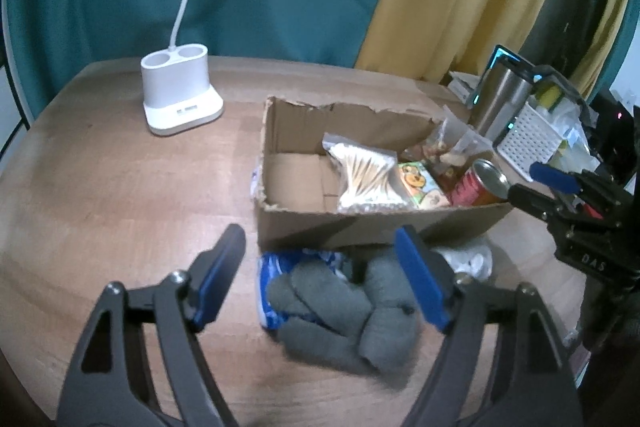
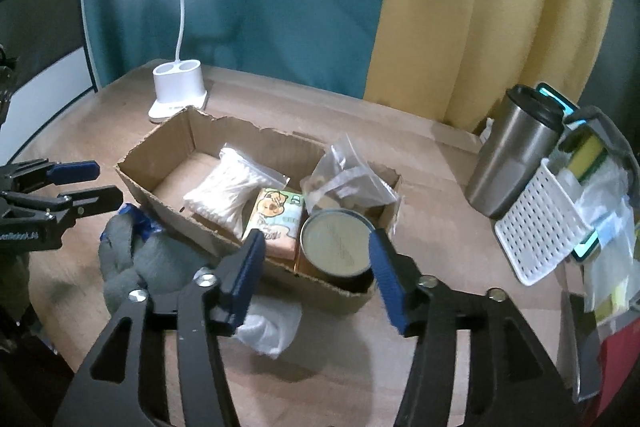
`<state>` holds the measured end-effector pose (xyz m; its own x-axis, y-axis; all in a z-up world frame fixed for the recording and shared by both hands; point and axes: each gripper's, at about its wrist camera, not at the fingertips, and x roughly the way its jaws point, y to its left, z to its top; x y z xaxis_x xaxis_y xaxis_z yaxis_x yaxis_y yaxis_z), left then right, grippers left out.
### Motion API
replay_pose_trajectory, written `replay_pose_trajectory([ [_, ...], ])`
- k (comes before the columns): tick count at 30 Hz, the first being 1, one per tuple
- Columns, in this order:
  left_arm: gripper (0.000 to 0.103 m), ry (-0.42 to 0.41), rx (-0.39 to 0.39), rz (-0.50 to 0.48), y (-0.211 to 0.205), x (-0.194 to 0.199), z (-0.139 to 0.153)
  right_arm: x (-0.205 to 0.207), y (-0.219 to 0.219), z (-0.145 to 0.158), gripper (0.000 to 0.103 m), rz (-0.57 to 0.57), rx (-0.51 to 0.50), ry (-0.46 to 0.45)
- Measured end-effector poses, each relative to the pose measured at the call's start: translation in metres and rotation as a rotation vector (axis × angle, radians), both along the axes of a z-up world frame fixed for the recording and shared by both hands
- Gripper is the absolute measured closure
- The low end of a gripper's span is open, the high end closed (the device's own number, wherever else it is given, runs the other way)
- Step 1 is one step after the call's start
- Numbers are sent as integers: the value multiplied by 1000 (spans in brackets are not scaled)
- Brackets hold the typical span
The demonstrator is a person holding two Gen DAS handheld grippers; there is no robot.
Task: Organize objects
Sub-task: 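Open both grippers and withdraw them toward the grey gloves and white towel, then grasp the white towel with the right gripper while the left grasps the grey gloves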
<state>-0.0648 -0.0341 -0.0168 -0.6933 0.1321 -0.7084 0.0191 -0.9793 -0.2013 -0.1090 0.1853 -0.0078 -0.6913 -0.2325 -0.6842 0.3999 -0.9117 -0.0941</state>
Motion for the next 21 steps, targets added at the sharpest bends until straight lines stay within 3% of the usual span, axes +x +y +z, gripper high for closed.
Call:
replay_pose_trajectory([
  [21, 24, -51, -25, -22, 2, 16, -24, 20, 10, -24, 43, -36, -43, -55],
])
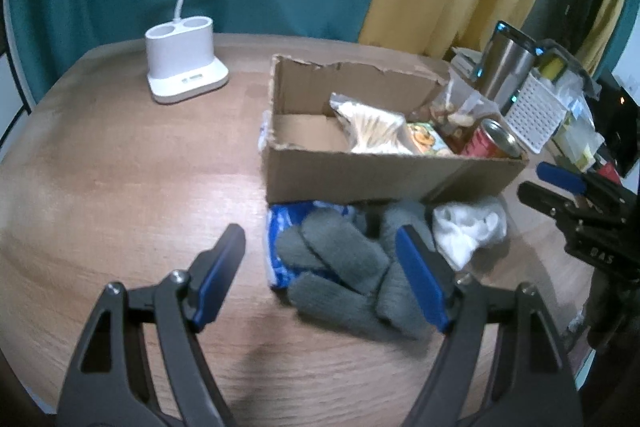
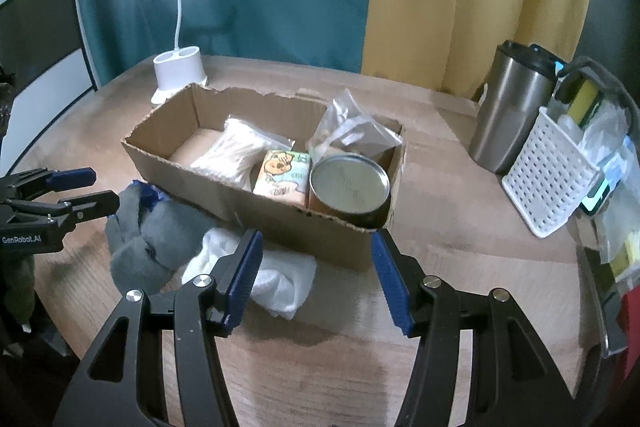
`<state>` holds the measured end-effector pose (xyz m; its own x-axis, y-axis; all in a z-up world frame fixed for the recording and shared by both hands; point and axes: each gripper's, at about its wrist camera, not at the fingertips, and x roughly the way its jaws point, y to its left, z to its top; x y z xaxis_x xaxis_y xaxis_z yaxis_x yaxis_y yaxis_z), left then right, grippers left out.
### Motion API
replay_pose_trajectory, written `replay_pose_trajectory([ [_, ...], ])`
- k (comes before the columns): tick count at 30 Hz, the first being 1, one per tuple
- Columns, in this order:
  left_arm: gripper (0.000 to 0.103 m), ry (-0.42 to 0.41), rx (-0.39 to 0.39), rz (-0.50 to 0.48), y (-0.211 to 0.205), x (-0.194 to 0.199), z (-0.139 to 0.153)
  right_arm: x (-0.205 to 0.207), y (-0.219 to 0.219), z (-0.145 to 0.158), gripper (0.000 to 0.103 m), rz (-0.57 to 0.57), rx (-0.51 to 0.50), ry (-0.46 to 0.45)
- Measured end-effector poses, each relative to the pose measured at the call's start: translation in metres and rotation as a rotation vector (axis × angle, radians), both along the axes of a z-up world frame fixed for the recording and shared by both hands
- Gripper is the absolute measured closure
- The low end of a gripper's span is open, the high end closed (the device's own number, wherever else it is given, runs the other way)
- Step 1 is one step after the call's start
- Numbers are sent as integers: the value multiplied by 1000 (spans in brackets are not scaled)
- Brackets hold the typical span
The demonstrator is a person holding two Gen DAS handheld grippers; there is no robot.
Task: Organize objects
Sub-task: 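Grasp the white towel with the right gripper while the left grasps the grey gloves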
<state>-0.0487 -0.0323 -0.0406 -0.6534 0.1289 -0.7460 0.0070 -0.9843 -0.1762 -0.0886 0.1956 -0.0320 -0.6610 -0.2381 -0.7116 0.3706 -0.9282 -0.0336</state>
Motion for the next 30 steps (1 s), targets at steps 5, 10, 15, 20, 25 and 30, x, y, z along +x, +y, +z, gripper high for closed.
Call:
replay_pose_trajectory([
  [5, 24, 0, -5, -42, 14, 0, -2, -1, 1, -11, 43, -1, -10, -26],
  [10, 24, -6, -3, -65, 26, -4, -3, -4, 0, -20, 43, 5, -26, -55],
  [15, 24, -18, -11, -88, 35, -6, -7, -8, -2, -26, 43, 22, -53, -79],
  [20, 24, -29, -27, -114, 47, -8, -12, -12, -6, -39, 43, 35, -68, -125],
  [25, 24, -49, -38, -128, 55, -12, -18, -15, -3, -43, 43, 39, -108, -143],
  [30, 24, -62, -58, -128, 60, -14, -24, -17, 0, -47, 43, 48, -147, -163],
])
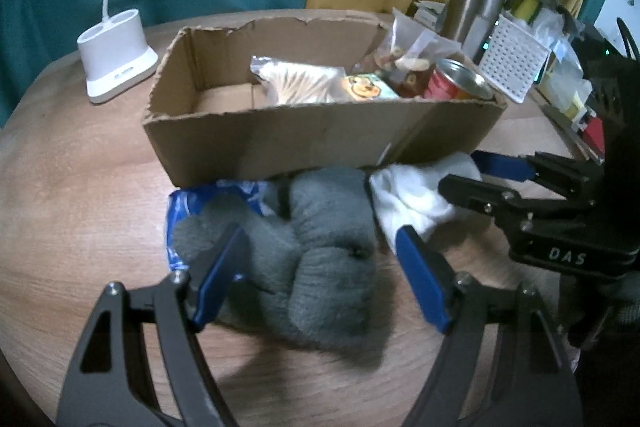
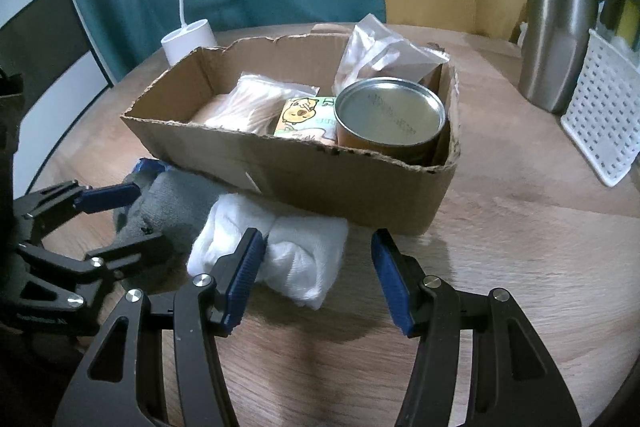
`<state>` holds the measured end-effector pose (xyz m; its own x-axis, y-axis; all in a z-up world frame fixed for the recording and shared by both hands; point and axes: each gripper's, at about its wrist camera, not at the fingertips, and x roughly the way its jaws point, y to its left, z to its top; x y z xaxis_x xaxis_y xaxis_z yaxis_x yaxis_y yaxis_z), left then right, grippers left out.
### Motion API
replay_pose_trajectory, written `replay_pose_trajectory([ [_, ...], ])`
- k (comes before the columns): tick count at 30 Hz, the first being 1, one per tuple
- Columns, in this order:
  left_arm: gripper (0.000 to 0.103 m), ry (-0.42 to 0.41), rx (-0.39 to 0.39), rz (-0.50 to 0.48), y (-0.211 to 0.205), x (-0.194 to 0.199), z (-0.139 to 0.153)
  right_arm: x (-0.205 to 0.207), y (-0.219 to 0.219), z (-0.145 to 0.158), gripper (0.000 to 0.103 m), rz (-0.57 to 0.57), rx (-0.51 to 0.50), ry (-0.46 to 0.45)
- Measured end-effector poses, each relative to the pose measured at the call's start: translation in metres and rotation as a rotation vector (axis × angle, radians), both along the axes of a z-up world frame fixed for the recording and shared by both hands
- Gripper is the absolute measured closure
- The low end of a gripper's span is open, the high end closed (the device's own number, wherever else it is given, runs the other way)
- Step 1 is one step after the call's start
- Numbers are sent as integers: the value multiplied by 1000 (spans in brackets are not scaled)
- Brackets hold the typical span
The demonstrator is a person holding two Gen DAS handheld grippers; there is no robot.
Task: Organize objects
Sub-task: 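Grasp the white towel with the right gripper while the left grasps the grey gloves, then carry the towel and gloves over the box with both grippers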
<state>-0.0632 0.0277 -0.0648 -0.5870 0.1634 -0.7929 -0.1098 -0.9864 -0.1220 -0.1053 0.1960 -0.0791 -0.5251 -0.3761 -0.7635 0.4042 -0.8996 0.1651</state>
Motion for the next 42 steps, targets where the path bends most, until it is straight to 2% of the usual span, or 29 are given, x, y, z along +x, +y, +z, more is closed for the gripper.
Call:
replay_pose_trajectory([
  [5, 26, 12, -39, -6, 6, 0, -4, -1, 3, -3, 43, 7, -35, -9],
  [7, 35, 20, -60, -6, 9, 0, -4, -1, 5, -4, 44, 7, -50, -14],
  [8, 40, 22, -70, -4, 9, 0, -4, -1, 6, -4, 50, 10, -61, -18],
  [9, 42, 23, -70, -6, 10, 0, -3, -2, 5, -4, 60, 17, -77, -24],
  [10, 45, 23, -70, -10, 10, 0, -3, -1, 6, -4, 64, 28, -100, -34],
  [15, 53, 33, -84, -24, 15, 3, -1, 4, 5, 0, 73, 41, -109, -22],
  [20, 57, 38, -58, -20, 12, 6, 5, 11, 5, 6, 79, 46, -89, 4],
  [31, 58, 93, -27, -6, 3, 16, 26, 26, 17, 27, 79, 17, -74, 63],
  [42, 58, 147, 39, 8, -16, 24, 53, 36, 19, 51, 79, 3, -62, 118],
])
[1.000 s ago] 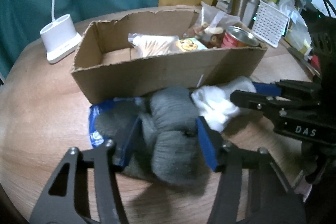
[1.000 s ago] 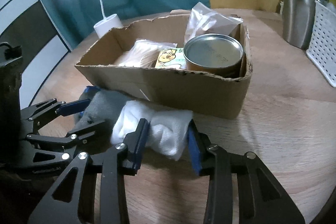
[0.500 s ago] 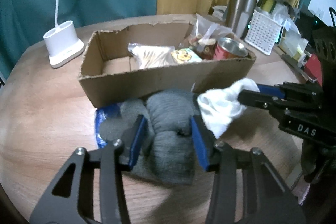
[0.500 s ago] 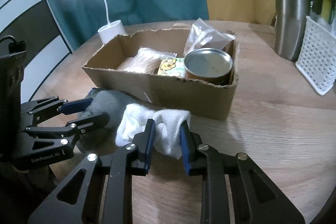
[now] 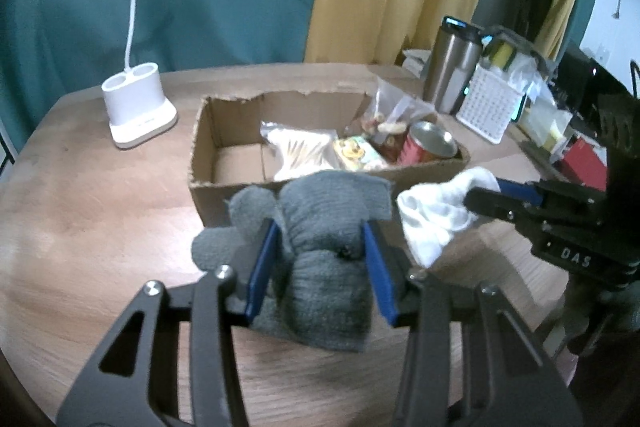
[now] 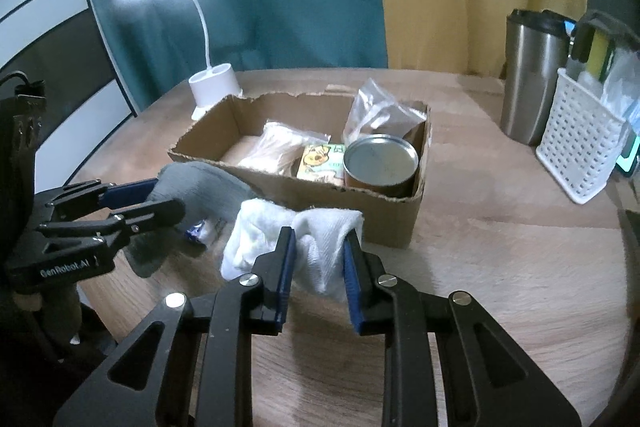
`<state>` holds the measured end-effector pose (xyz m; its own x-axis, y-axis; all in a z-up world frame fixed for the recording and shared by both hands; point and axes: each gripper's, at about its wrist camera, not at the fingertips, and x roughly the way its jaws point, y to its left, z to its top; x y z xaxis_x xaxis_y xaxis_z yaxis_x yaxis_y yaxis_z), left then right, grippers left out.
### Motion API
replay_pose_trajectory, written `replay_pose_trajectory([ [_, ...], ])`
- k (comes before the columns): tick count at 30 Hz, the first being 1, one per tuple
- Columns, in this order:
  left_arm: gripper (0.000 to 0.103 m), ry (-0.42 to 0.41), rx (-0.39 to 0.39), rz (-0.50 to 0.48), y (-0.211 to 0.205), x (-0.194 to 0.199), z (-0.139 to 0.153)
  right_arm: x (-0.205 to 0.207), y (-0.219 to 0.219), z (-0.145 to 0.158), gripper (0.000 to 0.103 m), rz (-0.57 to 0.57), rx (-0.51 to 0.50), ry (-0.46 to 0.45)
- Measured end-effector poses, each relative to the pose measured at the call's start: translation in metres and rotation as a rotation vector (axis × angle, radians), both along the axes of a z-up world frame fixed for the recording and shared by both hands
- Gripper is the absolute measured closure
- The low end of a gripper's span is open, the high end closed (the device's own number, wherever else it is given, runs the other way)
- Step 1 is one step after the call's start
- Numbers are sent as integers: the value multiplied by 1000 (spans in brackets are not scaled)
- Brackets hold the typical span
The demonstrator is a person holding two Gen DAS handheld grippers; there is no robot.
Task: Organize objects
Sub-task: 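Carry the towel and gloves over the box with both grippers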
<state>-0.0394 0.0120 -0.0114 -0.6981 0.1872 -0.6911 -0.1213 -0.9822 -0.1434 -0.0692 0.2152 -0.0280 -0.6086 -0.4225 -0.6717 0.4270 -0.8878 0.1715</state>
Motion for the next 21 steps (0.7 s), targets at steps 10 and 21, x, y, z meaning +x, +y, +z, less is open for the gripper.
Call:
replay_pose_trajectory([
  [10, 58, 24, 26, 18, -16, -1, 15, 4, -2, 15, 79, -10, 0, 34],
  [21, 58, 58, 37, 38, -27, -2, 31, 4, -6, 33, 79, -5, -2, 74],
])
